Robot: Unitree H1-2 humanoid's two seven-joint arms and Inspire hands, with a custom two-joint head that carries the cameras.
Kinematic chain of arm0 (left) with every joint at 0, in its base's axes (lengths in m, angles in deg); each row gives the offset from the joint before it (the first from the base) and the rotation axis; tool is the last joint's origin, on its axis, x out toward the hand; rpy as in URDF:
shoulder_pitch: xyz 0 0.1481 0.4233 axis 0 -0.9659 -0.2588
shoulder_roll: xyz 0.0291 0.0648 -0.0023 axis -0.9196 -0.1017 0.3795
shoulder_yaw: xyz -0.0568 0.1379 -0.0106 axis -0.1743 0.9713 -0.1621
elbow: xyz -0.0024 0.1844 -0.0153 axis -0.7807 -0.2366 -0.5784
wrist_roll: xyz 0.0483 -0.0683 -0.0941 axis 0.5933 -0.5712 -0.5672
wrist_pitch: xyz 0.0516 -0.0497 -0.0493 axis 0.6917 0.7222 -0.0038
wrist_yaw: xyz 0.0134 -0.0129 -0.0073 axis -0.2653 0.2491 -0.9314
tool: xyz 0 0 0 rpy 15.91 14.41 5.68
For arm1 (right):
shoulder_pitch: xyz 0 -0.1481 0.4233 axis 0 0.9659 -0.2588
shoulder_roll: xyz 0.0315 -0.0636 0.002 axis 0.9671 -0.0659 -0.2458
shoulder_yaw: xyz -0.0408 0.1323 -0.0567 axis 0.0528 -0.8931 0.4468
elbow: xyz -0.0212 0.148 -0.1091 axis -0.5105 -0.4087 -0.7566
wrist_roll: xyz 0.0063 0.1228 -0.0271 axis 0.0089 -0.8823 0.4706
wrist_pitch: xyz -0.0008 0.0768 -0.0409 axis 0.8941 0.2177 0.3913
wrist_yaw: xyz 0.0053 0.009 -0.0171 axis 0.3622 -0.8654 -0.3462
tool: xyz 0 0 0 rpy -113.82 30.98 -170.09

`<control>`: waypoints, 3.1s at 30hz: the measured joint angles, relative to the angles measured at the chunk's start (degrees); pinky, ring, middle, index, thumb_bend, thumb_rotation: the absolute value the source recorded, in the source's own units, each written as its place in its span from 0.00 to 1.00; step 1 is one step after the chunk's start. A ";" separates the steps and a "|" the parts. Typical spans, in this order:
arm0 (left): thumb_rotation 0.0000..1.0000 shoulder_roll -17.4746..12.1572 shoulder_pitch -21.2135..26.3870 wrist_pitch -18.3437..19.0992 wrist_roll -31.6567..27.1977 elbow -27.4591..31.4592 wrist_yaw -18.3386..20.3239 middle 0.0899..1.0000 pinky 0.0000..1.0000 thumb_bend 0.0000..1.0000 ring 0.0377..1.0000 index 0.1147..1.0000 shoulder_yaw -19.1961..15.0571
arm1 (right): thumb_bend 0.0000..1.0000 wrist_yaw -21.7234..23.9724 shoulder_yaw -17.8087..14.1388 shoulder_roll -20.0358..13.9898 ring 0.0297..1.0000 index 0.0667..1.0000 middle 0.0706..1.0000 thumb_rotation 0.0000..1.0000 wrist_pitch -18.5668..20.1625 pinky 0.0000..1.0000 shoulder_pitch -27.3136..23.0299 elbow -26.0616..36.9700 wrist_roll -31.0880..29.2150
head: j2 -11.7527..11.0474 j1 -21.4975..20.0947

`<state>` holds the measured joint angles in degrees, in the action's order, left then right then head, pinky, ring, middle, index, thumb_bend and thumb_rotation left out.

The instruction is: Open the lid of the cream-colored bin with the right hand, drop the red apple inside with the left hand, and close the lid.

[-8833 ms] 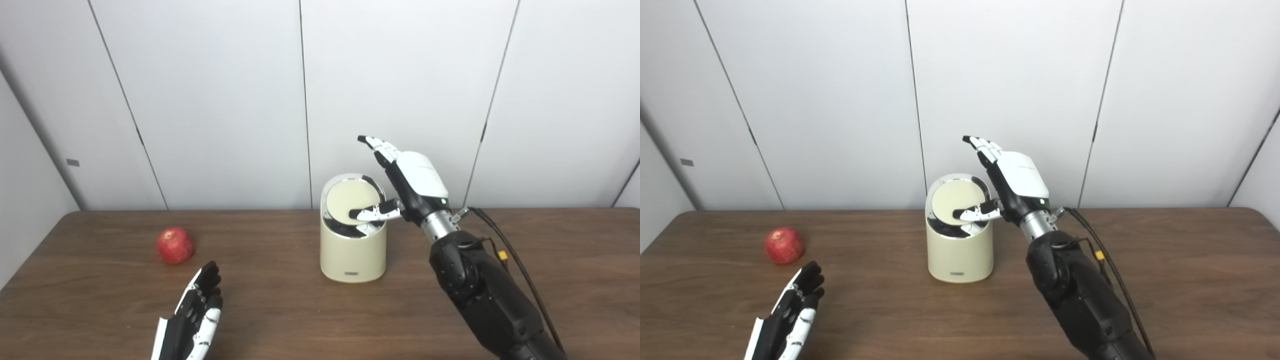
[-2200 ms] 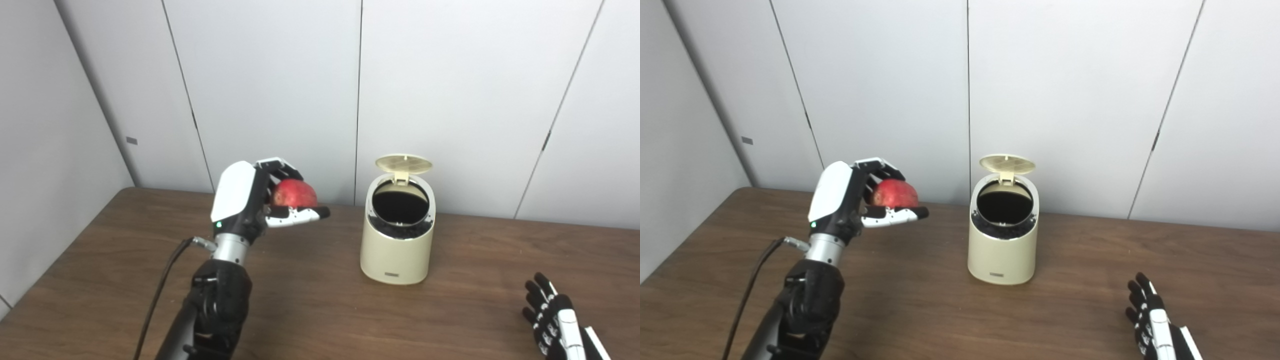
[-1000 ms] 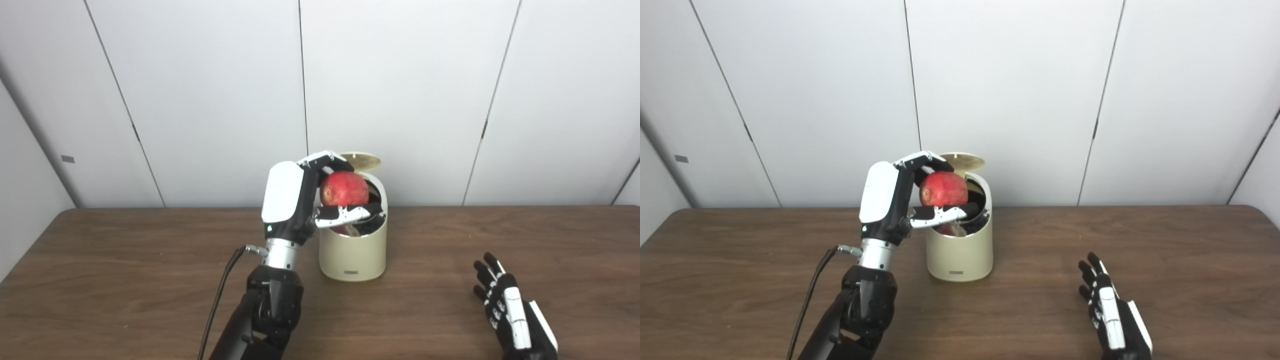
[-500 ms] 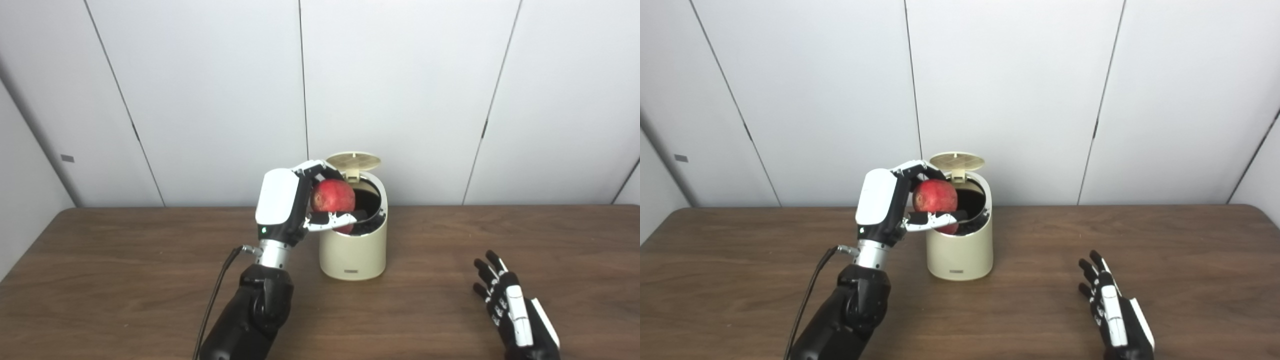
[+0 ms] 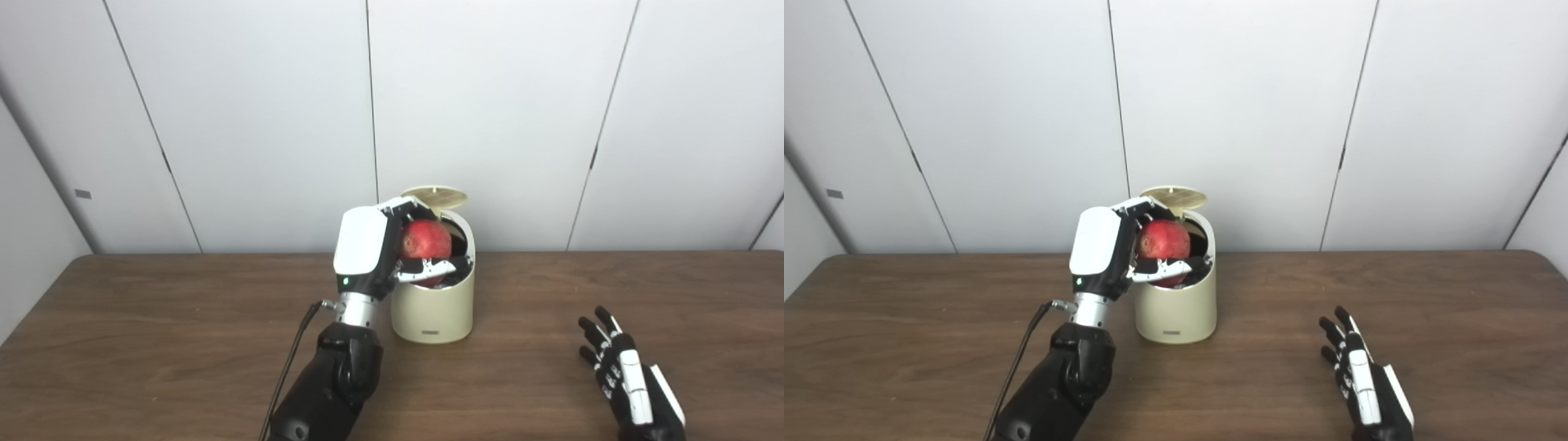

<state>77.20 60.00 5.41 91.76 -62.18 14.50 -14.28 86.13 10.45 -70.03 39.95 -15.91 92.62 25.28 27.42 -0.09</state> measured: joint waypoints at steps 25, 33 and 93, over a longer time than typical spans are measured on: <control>0.19 -2.66 2.62 7.60 5.72 -1.39 1.27 0.70 0.59 0.87 0.69 0.58 5.41 | 0.62 0.82 1.28 -1.02 0.91 0.93 0.82 1.00 0.26 0.97 0.04 0.45 0.42 | 0.97 0.00; 0.20 -3.03 2.03 7.60 5.27 0.45 2.80 0.73 0.59 0.96 0.70 0.63 5.82 | 0.63 0.58 1.68 -1.02 0.88 0.91 0.79 1.00 0.99 0.92 0.01 1.00 1.79 | 0.88 -0.53; 0.36 -3.46 -35.12 5.77 -41.77 40.19 26.81 0.81 0.76 0.51 0.80 0.81 -19.34 | 0.62 0.60 1.77 -3.91 0.95 0.90 0.92 1.00 3.67 0.90 -8.15 4.81 3.68 | 1.23 -1.14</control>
<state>73.74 24.87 11.18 49.99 -21.99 41.30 -33.62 86.73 12.22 -73.94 43.62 -24.06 97.44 28.95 28.65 -1.23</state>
